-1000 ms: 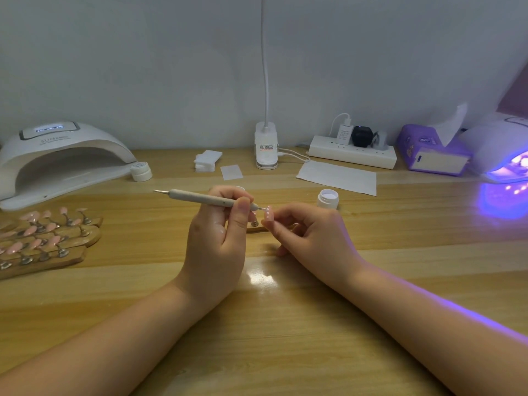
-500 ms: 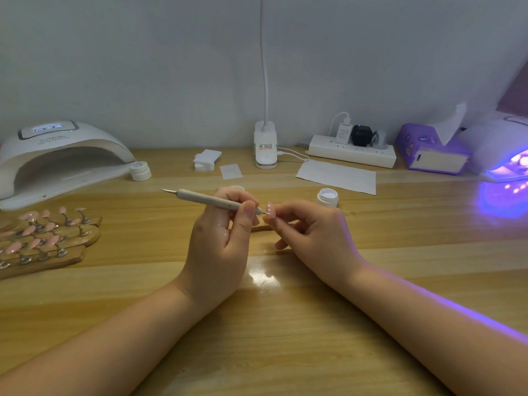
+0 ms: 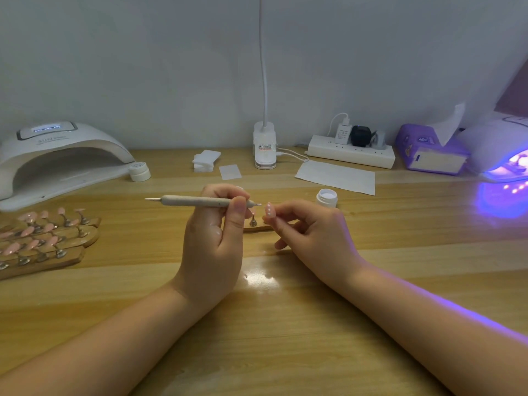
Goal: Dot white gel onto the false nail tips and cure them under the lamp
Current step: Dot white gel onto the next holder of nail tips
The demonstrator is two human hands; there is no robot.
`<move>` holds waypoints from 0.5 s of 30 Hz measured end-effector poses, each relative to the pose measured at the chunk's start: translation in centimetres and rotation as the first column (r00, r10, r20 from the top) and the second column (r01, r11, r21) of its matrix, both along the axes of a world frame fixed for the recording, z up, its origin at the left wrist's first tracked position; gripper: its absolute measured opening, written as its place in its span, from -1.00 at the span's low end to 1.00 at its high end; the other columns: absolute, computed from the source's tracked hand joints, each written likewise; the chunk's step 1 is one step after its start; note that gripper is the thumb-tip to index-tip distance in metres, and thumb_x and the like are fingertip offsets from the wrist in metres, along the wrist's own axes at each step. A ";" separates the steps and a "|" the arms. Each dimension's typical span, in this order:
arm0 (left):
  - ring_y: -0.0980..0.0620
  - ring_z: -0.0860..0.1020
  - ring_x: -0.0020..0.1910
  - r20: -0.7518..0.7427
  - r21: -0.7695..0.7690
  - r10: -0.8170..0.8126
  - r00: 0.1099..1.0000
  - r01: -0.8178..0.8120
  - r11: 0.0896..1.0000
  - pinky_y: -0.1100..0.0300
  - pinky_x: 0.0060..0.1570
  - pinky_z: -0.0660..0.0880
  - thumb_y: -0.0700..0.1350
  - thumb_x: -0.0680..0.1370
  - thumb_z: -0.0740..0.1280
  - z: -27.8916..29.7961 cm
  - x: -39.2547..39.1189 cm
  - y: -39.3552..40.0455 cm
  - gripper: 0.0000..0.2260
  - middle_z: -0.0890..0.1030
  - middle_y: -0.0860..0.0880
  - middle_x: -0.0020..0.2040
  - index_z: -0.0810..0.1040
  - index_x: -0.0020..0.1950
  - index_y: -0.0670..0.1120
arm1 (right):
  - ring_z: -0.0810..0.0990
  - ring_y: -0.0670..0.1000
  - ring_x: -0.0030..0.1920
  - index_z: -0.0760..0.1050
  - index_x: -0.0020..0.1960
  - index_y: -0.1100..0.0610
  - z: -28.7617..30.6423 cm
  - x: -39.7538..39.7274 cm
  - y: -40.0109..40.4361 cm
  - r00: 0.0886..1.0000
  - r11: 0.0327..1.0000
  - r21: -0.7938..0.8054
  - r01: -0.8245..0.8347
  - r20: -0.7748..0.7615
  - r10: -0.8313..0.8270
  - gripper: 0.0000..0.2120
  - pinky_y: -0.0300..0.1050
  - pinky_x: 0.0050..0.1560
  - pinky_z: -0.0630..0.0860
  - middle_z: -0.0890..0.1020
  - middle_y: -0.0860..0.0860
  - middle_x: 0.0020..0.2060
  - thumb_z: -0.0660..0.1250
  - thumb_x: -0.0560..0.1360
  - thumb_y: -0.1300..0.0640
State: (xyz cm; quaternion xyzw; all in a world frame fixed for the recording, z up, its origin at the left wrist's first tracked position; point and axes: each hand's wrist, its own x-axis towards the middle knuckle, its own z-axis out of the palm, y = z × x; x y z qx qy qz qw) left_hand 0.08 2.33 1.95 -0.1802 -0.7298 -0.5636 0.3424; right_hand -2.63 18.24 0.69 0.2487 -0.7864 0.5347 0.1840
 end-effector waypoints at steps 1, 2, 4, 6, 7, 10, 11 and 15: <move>0.14 0.58 -0.15 0.000 0.020 0.007 1.000 -0.007 1.000 0.26 -0.12 0.51 -0.11 0.60 0.18 0.0 -0.1 0.0 -0.91 0.58 0.17 -0.14 0.44 -0.01 0.07 | 0.67 -0.04 -0.34 0.65 -0.02 0.02 0.1 0.1 0.0 1.000 1.000 -0.003 0.003 -0.002 -0.003 -0.91 0.06 -0.29 0.61 0.68 -0.13 -0.19 0.39 0.52 0.07; 0.16 0.57 -0.14 -0.001 0.035 0.012 1.000 -0.012 0.999 0.29 -0.10 0.50 -0.12 0.61 0.17 0.0 -0.1 0.0 -0.90 0.56 0.23 -0.13 0.43 -0.01 0.08 | 0.67 -0.06 -0.35 0.64 -0.03 -0.01 0.2 0.2 0.0 1.000 1.000 -0.001 0.004 -0.011 -0.004 -0.92 0.07 -0.30 0.60 0.68 -0.13 -0.20 0.38 0.52 0.06; 0.18 0.56 -0.13 0.001 0.063 0.019 1.000 -0.019 0.998 0.35 -0.11 0.49 -0.12 0.61 0.16 0.1 -0.2 -0.1 -0.88 0.55 0.27 -0.13 0.43 -0.01 0.09 | 0.67 -0.10 -0.36 0.63 -0.03 -0.02 0.4 0.4 0.1 0.999 1.000 0.009 0.006 -0.049 -0.005 -0.93 0.06 -0.33 0.58 0.68 -0.11 -0.21 0.36 0.54 0.06; 0.20 0.55 -0.12 0.008 0.088 0.018 1.000 -0.019 0.996 0.39 -0.12 0.48 -0.11 0.61 0.16 0.1 -0.3 -0.1 -0.88 0.55 0.28 -0.14 0.43 -0.01 0.10 | 0.67 -0.10 -0.35 0.63 -0.01 0.02 0.6 0.5 0.2 0.996 1.000 0.011 0.007 -0.085 -0.006 -0.91 0.05 -0.33 0.58 0.68 -0.08 -0.21 0.35 0.54 0.08; 0.20 0.55 -0.12 0.013 0.095 0.017 1.000 -0.018 0.995 0.40 -0.12 0.48 -0.11 0.61 0.16 0.1 -0.4 -0.1 -0.88 0.55 0.28 -0.14 0.43 -0.01 0.10 | 0.67 -0.09 -0.34 0.63 0.00 0.04 0.7 0.5 0.2 0.996 1.000 0.009 0.006 -0.092 -0.005 -0.90 0.06 -0.33 0.59 0.68 -0.08 -0.20 0.35 0.54 0.09; 0.19 0.55 -0.12 0.022 0.095 0.020 1.000 -0.022 0.995 0.39 -0.12 0.49 -0.11 0.61 0.16 0.0 -0.5 -0.1 -0.88 0.56 0.28 -0.13 0.43 -0.01 0.10 | 0.67 -0.06 -0.33 0.63 0.01 0.07 0.8 0.6 0.1 0.996 1.000 0.006 0.007 -0.088 -0.006 -0.89 0.07 -0.32 0.59 0.68 -0.07 -0.19 0.35 0.54 0.11; 0.18 0.56 -0.12 0.023 0.094 0.020 1.000 -0.022 0.995 0.38 -0.12 0.49 -0.11 0.61 0.16 0.0 -0.5 -0.1 -0.89 0.55 0.28 -0.13 0.43 -0.01 0.10 | 0.67 -0.05 -0.33 0.63 0.01 0.07 0.8 0.6 0.1 0.996 1.000 0.004 0.012 -0.090 -0.011 -0.90 0.08 -0.31 0.59 0.68 -0.05 -0.20 0.36 0.54 0.11; 0.17 0.56 -0.12 0.028 0.086 0.021 0.999 -0.023 0.996 0.36 -0.11 0.50 -0.10 0.61 0.17 -0.1 -0.5 -0.2 -0.89 0.56 0.26 -0.14 0.44 -0.01 0.10 | 0.63 -0.01 -0.36 0.63 0.00 0.09 1.1 0.4 0.4 0.989 0.996 0.024 0.085 -0.120 -0.081 -0.88 0.06 -0.31 0.58 0.67 -0.06 -0.23 0.36 0.53 0.07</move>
